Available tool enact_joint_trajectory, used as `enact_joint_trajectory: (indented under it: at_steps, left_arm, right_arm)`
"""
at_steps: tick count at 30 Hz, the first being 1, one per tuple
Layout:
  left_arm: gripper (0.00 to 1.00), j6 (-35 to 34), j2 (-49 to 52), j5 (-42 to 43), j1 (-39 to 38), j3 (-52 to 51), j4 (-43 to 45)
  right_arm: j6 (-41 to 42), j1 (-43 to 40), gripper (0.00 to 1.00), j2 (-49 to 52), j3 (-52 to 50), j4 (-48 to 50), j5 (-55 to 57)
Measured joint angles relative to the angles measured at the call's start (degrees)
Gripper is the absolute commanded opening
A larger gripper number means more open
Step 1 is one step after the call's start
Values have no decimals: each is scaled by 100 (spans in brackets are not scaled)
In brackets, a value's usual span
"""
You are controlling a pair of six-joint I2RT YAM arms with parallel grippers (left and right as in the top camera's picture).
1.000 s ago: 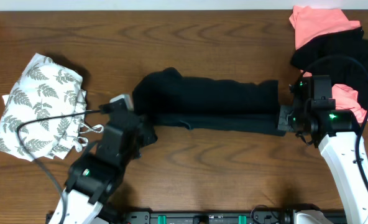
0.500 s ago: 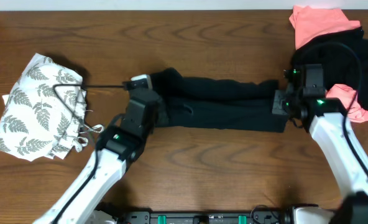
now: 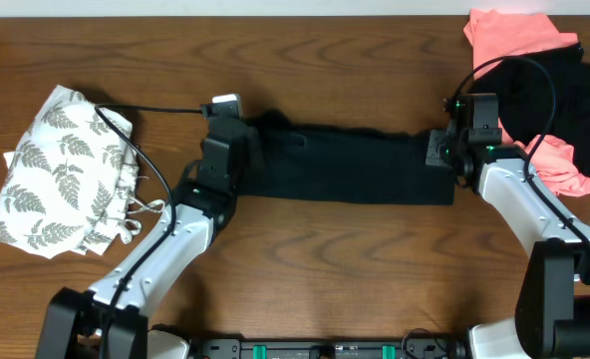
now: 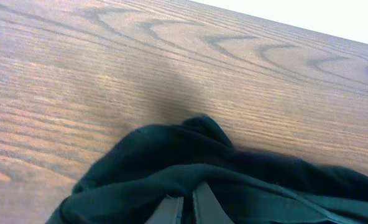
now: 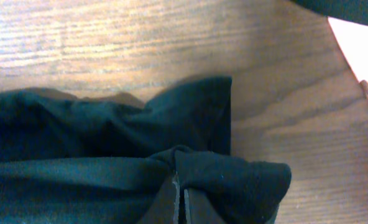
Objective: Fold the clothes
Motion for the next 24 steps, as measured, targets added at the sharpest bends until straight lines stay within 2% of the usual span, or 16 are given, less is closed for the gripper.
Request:
enact_joint_trajectory:
  at_steps: [7,10,11,12,13,15,18,20,24]
  left_arm:
    - [6,76,417,2,221,0,551]
    - [5,92,588,2,282,0,708]
    - [10,92,621,2,297,0,723]
    - [17,111,638,4,315,0,745]
    - [29,142,643,-2,330,0,756]
    - [39,184,636,-17,393,4,798]
    - [47,273,577,-42,514,68,699]
    - [50,372,417,-39,603,170,413]
    - [52,479,-109,-44,737,457,-378]
  right_arm:
    - [-70,0,2,4,0,232,-4]
    - [-81,0,6,4,0,243,-2]
    - [-79,0,19,7,0,240,0]
    - [-90,0,38,7,0,229,24]
    - [-79,0,48,7,0,212,68]
    - [-120,0,54,7,0,153,195]
    - [-129,0,66,7,0,116,330]
    - [-136,0,78,7,2,68,413]
    - [-66,0,85,7,11,-302,503]
